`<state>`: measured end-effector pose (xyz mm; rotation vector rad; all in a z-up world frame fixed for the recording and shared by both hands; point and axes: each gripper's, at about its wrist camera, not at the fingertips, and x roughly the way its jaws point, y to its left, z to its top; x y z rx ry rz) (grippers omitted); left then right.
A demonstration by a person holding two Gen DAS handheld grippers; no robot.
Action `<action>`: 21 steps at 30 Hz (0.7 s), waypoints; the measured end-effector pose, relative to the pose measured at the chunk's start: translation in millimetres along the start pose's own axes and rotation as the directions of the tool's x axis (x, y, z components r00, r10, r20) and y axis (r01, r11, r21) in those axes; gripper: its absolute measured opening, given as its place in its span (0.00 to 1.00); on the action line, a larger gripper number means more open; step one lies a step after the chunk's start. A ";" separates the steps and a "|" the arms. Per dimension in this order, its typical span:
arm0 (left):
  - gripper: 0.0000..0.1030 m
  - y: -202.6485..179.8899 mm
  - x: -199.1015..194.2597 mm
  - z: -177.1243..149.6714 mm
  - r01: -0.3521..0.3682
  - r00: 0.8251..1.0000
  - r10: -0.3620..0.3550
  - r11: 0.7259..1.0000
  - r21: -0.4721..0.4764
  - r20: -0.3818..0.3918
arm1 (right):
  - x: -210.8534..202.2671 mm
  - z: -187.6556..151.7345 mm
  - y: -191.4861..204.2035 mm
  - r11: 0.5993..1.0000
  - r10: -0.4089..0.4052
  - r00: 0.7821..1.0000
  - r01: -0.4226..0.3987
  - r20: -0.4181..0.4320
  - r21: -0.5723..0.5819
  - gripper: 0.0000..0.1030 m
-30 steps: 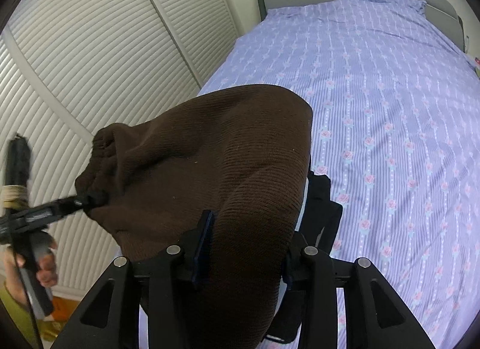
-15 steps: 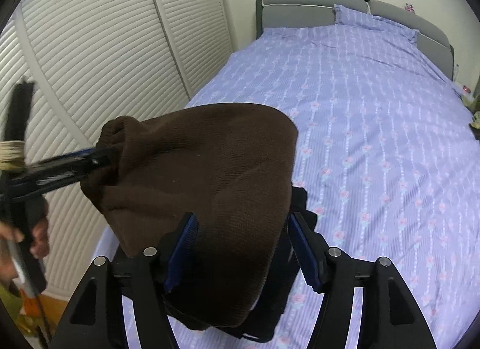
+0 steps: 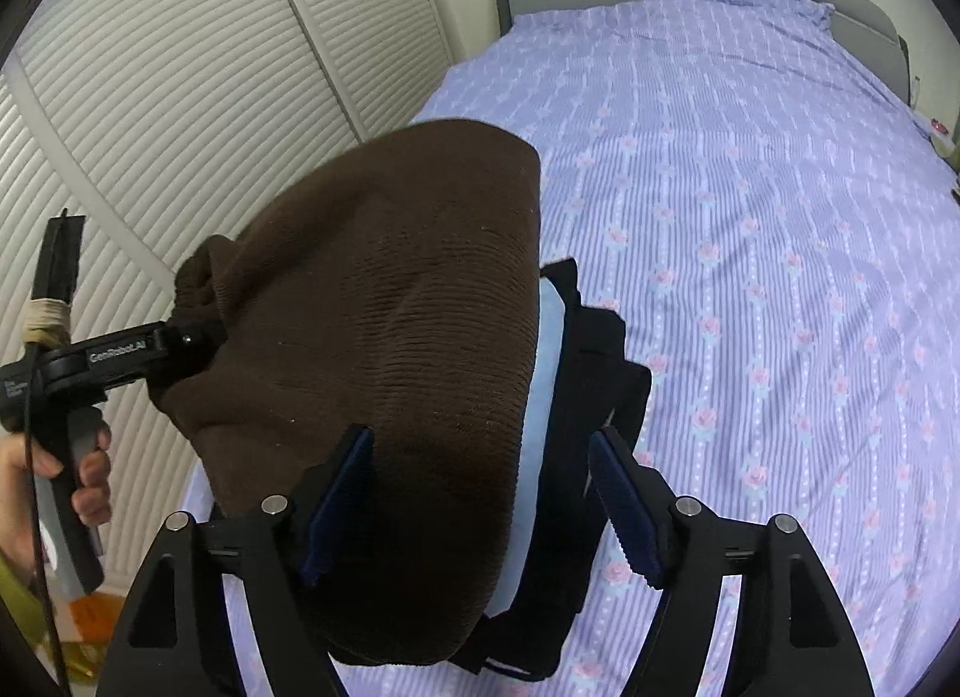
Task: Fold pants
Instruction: 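Lower the folded pants onto the clothes stack and open both tools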
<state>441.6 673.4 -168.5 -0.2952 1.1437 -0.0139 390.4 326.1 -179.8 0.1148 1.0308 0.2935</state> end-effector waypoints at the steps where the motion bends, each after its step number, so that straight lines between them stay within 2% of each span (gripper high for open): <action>1: 0.62 -0.5 -0.5 -0.5 -0.001 1.000 0.001 1.000 0.000 0.000 | 0.7 -2.1 -1.9 1.000 0.004 1.000 -0.004 -0.002 0.006 0.70; 6: 0.63 -4.1 -7.2 0.2 -0.020 0.999 0.020 1.000 0.018 0.026 | -4.4 -2.2 -1.5 1.000 -0.005 1.000 0.005 0.004 -0.005 0.72; 8: 0.67 -9.2 -16.9 -0.4 -0.043 0.998 0.041 0.999 0.025 0.052 | -9.9 0.4 -0.7 1.000 0.000 1.000 0.000 0.008 -0.004 0.74; 10: 0.82 -13.3 -26.0 -1.8 -0.064 0.996 0.063 0.998 0.021 0.067 | -16.7 2.2 0.1 1.000 0.011 1.000 -0.011 0.025 -0.004 0.76; 11: 0.86 -15.0 -30.0 -3.5 -0.075 0.994 0.074 0.997 0.019 0.075 | -19.1 2.2 0.7 1.000 0.013 1.000 -0.013 0.029 -0.004 0.76; 14: 0.87 -22.6 -39.6 -12.1 -0.050 0.995 0.047 0.998 0.037 0.091 | -25.9 1.2 2.3 1.000 0.011 0.999 -0.011 0.043 -0.001 0.76; 21: 0.87 -41.1 -60.9 -24.2 -0.072 0.988 0.058 0.993 0.089 0.146 | -40.4 -1.9 4.5 1.000 0.019 0.997 -0.018 0.080 -0.014 0.76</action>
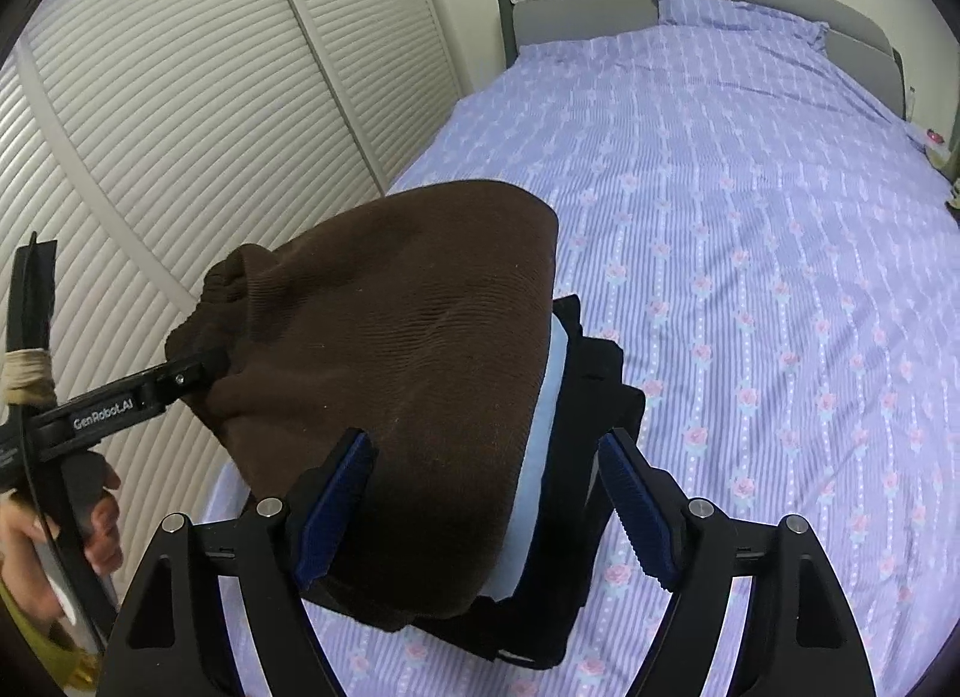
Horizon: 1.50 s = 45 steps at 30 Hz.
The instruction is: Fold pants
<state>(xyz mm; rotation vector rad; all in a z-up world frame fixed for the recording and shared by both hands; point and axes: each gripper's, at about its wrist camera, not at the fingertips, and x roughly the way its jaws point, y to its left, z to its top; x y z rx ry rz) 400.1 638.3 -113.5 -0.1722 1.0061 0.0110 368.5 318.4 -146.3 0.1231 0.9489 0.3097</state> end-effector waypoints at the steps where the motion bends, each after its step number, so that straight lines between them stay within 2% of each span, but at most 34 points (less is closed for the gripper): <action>1: 0.87 -1.5 -2.7 0.3 0.001 1.000 -0.001 1.000 0.002 0.006 | -2.0 0.1 0.8 1.000 0.000 1.000 0.000 0.005 -0.001 0.76; 5: 0.87 -8.5 -24.8 -2.4 0.003 0.999 -0.004 1.000 0.004 0.054 | -21.1 1.3 5.2 1.000 -0.002 0.999 0.003 0.049 -0.019 0.76; 8: 0.87 -17.6 -56.4 -7.4 0.003 0.992 -0.006 1.000 0.022 0.125 | -48.4 1.0 8.1 0.999 -0.006 0.994 0.010 0.110 -0.039 0.76; 10: 0.89 -25.7 -80.4 -15.3 -0.001 0.984 -0.007 0.999 0.046 0.176 | -71.0 -1.0 8.6 0.999 -0.009 0.989 0.017 0.149 -0.049 0.76; 13: 0.90 -38.7 -112.3 -27.0 -0.019 0.974 0.000 0.997 0.080 0.227 | -105.2 -5.9 6.3 0.998 -0.025 0.977 0.035 0.210 -0.044 0.84; 16: 0.92 -51.6 -143.6 -41.5 -0.031 0.962 -0.003 0.992 0.122 0.275 | -138.5 -12.3 4.3 0.999 -0.024 0.968 0.034 0.250 -0.037 0.84; 19: 0.96 -67.2 -174.3 -59.1 -0.049 0.949 -0.002 0.987 0.154 0.315 | -173.5 -27.0 1.6 0.997 -0.059 0.955 0.072 0.291 -0.035 0.85; 20: 0.97 -73.5 -185.5 -67.1 -0.055 0.945 -0.002 0.985 0.163 0.326 | -187.9 -34.9 -0.7 0.995 -0.077 0.950 0.091 0.303 -0.032 0.89; 22: 0.99 -84.6 -202.2 -80.7 -0.060 0.942 -0.002 0.983 0.175 0.337 | -207.3 -45.9 -7.2 0.994 -0.098 0.943 0.111 0.319 -0.022 0.92; 26: 1.00 -109.3 -232.4 -111.6 -0.060 0.940 -0.006 0.981 0.184 0.342 | -252.1 -76.6 -24.0 0.990 -0.136 0.936 0.140 0.326 0.011 0.93; 29: 1.00 -131.7 -255.3 -141.4 -0.023 0.944 -0.038 0.984 0.179 0.329 | -284.1 -101.1 -36.4 0.986 -0.163 0.930 0.160 0.328 0.036 0.94; 33: 1.00 -157.2 -280.9 -176.5 -0.008 0.943 -0.051 0.984 0.177 0.329 | -320.5 -133.9 -52.3 0.985 -0.175 0.933 0.165 0.315 0.055 0.94; 39: 1.00 -198.7 -315.2 -232.8 -0.016 0.938 -0.068 0.971 0.240 0.339 | -375.9 -189.8 -77.1 0.977 -0.212 0.926 0.201 0.312 0.070 0.94; 45: 1.00 -232.1 -344.5 -281.2 0.011 0.938 -0.105 0.962 0.274 0.331 | -424.1 -238.2 -97.5 0.970 -0.243 0.914 0.228 0.326 0.085 0.94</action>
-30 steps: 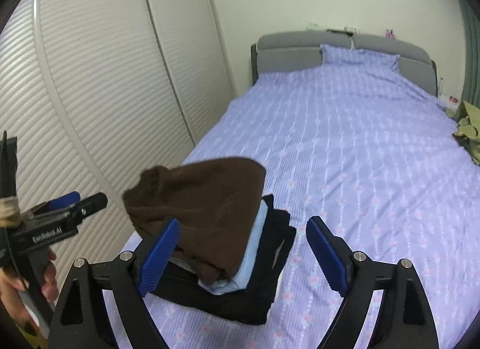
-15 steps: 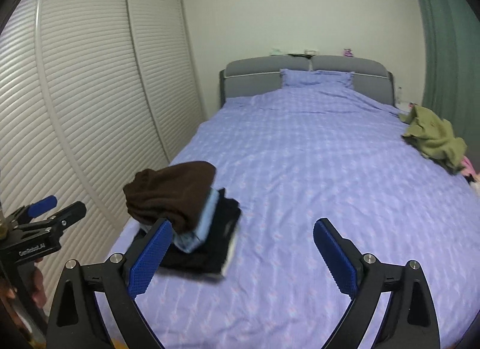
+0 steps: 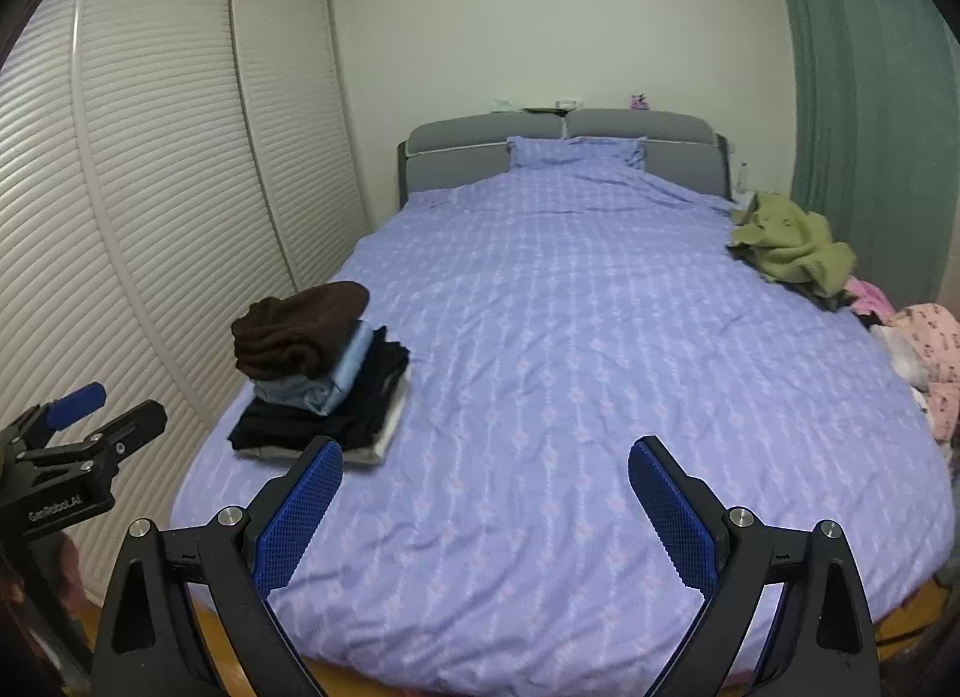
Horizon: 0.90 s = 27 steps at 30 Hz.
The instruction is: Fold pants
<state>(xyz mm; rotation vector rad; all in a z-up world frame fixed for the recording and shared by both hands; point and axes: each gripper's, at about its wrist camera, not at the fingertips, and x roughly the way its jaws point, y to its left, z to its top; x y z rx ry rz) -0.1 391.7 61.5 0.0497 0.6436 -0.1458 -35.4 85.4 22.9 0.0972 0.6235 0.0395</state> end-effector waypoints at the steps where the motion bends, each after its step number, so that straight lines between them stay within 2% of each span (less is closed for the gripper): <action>1: 1.00 -7.6 -6.8 -3.5 0.004 1.000 -0.004 1.000 0.006 0.005 | -6.8 -3.3 -4.9 1.000 -0.005 1.000 0.005 0.003 0.005 0.94; 11: 1.00 -49.3 -51.9 -18.8 0.029 0.998 -0.030 0.999 0.035 0.046 | -66.2 -31.1 -39.4 0.999 -0.042 0.998 0.041 0.036 0.020 0.94; 27: 1.00 -70.4 -77.2 -23.6 0.036 0.997 -0.040 0.998 0.047 0.068 | -91.1 -42.4 -48.9 0.999 -0.030 0.997 0.028 0.068 0.019 0.94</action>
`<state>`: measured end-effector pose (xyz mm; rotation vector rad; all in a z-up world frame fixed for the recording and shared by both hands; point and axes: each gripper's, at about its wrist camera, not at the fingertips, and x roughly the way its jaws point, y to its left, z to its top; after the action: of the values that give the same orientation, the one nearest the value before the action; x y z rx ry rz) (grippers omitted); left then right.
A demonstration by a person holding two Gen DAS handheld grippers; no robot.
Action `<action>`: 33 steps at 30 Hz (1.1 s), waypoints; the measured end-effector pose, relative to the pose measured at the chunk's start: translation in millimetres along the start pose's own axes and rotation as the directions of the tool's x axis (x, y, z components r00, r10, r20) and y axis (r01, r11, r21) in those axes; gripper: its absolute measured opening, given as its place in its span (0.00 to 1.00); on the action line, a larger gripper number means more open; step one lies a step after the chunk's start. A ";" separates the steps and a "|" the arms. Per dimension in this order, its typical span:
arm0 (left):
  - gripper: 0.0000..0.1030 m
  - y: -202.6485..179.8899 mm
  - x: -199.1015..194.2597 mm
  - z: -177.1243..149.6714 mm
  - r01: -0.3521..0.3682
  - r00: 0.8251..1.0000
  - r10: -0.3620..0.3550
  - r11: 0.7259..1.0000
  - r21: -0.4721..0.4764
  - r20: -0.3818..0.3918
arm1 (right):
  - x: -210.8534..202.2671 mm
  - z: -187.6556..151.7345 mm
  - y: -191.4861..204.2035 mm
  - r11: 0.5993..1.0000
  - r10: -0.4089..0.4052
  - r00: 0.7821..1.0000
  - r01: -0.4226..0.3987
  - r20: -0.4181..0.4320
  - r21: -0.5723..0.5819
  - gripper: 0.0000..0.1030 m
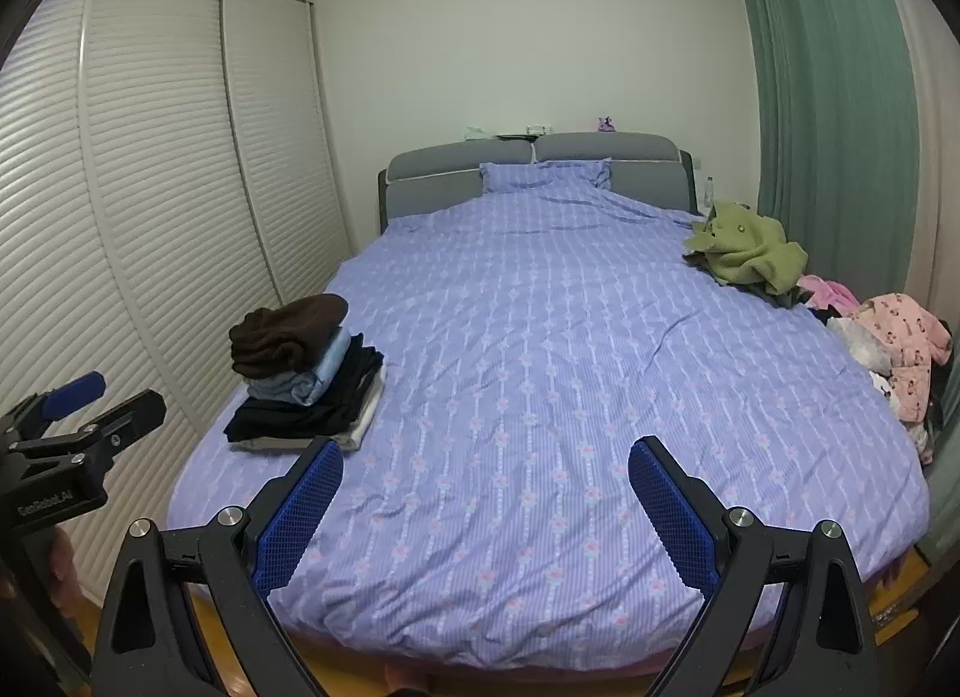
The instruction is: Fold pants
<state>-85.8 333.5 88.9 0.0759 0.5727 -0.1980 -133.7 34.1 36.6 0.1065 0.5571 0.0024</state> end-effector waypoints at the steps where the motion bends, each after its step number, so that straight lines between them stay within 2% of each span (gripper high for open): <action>1: 1.00 -0.1 0.1 -0.3 -0.002 1.000 0.002 1.000 0.002 -0.001 | -0.5 0.0 -0.2 1.000 -0.001 1.000 0.001 0.003 -0.002 0.94; 8: 1.00 -6.5 -2.5 -1.0 -0.033 0.999 0.033 0.999 0.028 0.010 | -2.8 -0.2 0.1 1.000 -0.006 1.000 0.006 0.009 -0.012 0.94; 23: 1.00 -18.5 -0.2 1.2 -0.027 0.999 0.025 0.997 0.077 0.024 | 0.2 1.0 -2.4 1.000 -0.014 1.000 0.014 -0.004 -0.018 0.94; 33: 1.00 -17.9 1.9 4.4 -0.012 1.000 0.011 0.998 0.067 0.009 | -0.6 0.5 -2.5 1.000 -0.020 1.000 0.020 -0.005 -0.011 0.94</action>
<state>-85.6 315.1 91.3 0.1429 0.5574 -0.2059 -133.9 31.5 37.1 0.0907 0.5633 -0.0140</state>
